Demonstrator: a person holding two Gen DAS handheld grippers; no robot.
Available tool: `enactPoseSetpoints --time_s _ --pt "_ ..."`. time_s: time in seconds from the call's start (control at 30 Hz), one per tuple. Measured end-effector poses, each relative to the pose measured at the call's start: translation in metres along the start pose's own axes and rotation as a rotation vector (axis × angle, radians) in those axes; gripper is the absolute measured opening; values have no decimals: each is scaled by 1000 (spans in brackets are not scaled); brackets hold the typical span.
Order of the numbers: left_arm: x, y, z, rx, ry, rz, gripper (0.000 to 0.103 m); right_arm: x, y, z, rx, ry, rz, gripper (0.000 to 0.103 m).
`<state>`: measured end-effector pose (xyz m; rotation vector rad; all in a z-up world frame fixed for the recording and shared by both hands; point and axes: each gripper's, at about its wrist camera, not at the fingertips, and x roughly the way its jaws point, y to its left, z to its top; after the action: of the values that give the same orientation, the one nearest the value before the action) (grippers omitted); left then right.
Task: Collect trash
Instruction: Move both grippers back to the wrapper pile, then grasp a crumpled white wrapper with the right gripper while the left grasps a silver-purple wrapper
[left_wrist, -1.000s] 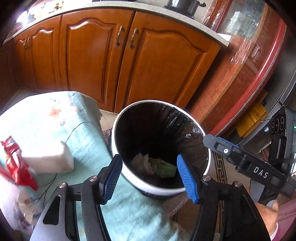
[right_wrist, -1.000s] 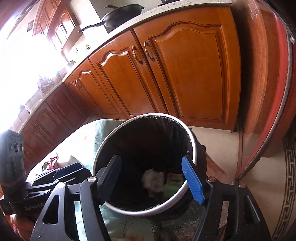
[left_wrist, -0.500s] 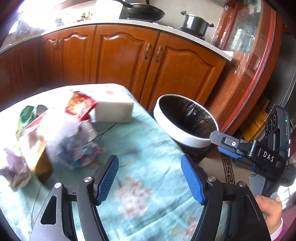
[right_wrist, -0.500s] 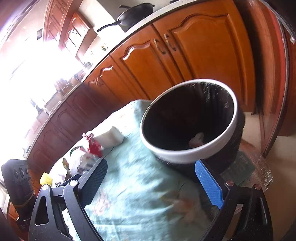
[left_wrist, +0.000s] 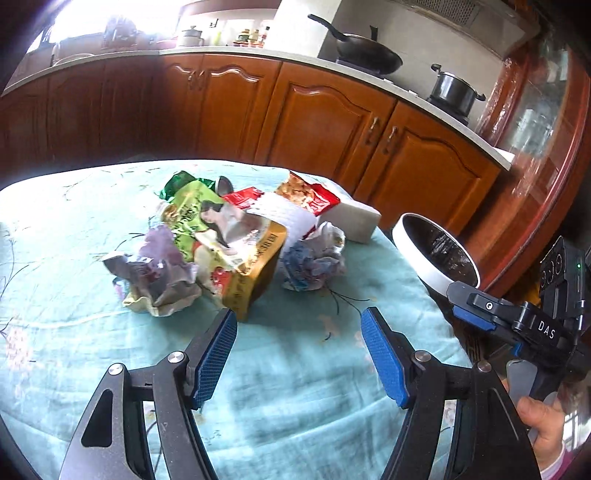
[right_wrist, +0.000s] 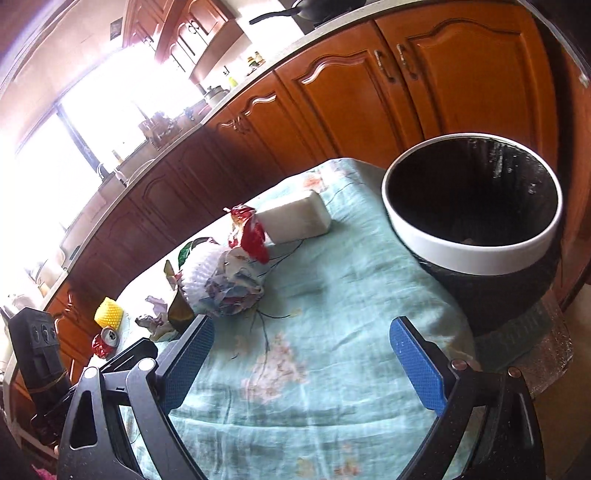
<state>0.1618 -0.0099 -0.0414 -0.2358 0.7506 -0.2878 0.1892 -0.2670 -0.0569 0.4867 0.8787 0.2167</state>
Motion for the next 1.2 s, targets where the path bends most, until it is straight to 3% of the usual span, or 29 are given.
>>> enactPoseSetpoints --time_s 0.3,0.5,0.73,0.8,0.83,0.87,0.9,0.93,1.2 --pt "-25 44 6 -82 -28 95 70 37 42 9 -91 58 42 97" --pt "-16 76 23 -141 7 127 72 69 59 19 -128 94 28 95" --pt "13 100 40 -161 32 162 71 108 59 31 -106 133 8 75" --pt "24 102 41 -153 57 163 63 119 58 32 -97 149 8 58" --pt "28 103 41 -151 73 150 45 124 57 32 -93 160 8 50" --pt "32 103 41 -147 85 136 30 128 57 31 -88 173 10 28" --pt "31 102 41 -141 83 118 26 130 55 29 -80 186 22 24" --pt "28 100 41 -129 73 113 19 128 55 27 -76 180 34 23" --pt "-16 78 38 -47 -20 102 14 77 51 20 -98 93 50 22"
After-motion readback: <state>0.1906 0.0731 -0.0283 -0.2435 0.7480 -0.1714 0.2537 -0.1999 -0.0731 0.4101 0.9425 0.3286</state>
